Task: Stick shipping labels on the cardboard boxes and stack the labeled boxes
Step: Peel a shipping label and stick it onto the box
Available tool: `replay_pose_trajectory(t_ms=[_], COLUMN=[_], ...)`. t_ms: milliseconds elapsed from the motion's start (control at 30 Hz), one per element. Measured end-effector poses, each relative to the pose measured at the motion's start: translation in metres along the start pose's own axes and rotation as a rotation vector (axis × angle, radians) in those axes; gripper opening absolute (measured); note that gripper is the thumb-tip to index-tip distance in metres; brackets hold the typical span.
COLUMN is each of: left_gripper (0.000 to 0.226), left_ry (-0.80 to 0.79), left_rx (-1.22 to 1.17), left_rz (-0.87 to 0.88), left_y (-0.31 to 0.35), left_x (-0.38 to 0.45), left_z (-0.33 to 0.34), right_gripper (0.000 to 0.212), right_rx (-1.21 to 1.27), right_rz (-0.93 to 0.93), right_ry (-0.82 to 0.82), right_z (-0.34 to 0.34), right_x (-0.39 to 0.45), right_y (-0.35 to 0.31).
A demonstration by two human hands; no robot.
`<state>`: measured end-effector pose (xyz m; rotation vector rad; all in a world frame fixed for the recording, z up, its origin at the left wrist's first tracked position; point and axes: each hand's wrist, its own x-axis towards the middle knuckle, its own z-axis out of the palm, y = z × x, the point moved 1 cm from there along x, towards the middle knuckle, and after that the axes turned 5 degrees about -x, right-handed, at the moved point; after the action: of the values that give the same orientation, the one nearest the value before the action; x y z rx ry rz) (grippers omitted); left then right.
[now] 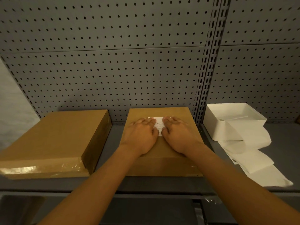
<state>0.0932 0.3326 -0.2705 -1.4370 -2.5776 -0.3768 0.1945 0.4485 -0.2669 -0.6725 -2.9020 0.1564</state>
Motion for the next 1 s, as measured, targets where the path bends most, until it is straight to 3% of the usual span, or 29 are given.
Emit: replay_pose_trajectory(t_ms=[167,367,567,767,933,1000], left_gripper=[0.060,0.054,0.059,0.056,0.064,0.065], left_ry=[-0.043,-0.203,-0.170,-0.226,-0.191,-0.151], left_rx=[0.060,-0.116,-0.039,-0.090,-0.009,0.004], left_rz=[-0.101,0.134,0.033,0.118,-0.025,-0.027], left_y=[0.001,-0.005,-0.006,-0.006,-0.004,-0.003], left_x=[0.003,0.010,0.012,0.013,0.010,0.007], left_z=[-0.002,0.000,-0.002,-0.003,-0.005,-0.005], right_gripper=[0.061,0.052,0.062,0.055,0.066,0.065], right_rx=[-0.007,-0.054,-0.090,-0.064,-0.114,-0.109], right_rz=[0.069,-0.135,0.011,-0.122,0.053,0.045], right_ry=[0.018,-0.028,-0.016,-0.045,-0.014,0.009], right_z=[0.000,-0.002,-0.004,-0.003,-0.002,-0.003], right_x=[0.003,0.003,0.006,0.009,0.005,0.002], right_y=[0.001,0.002,0.004,0.003,0.005,0.004])
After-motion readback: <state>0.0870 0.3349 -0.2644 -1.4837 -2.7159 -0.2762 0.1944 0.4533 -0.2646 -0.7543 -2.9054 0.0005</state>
